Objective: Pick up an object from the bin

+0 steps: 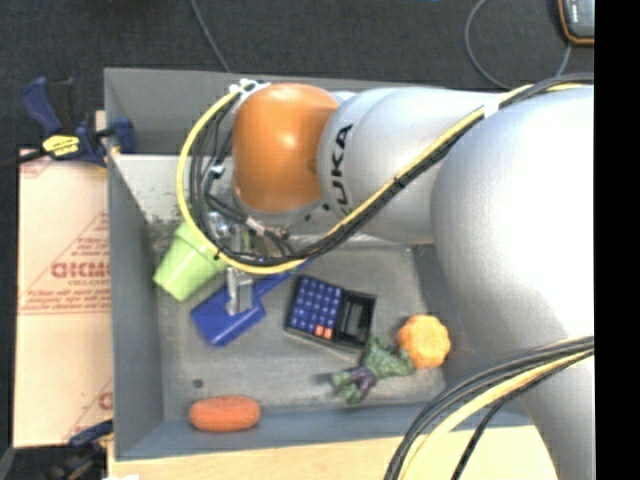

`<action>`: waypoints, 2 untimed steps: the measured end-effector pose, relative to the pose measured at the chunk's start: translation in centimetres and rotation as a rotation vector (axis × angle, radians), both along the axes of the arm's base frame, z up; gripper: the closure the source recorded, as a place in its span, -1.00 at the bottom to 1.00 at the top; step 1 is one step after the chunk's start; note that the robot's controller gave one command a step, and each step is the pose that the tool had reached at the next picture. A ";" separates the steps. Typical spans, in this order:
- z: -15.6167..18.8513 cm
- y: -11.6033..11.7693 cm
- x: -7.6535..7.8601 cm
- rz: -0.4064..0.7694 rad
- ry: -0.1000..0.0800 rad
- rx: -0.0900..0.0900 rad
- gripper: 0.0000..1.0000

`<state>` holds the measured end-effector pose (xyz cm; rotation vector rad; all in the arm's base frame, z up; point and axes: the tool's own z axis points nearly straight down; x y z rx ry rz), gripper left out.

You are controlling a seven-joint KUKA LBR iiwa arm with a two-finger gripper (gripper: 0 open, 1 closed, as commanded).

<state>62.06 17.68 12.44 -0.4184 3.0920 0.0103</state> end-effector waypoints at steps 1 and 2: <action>-2.1 4.9 -1.4 -0.010 -0.006 0.006 -1.00; 2.3 1.9 -0.9 -0.026 -0.019 0.004 -1.00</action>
Offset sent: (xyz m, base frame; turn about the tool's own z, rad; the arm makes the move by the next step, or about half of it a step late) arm -0.0119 0.0207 0.0195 0.0226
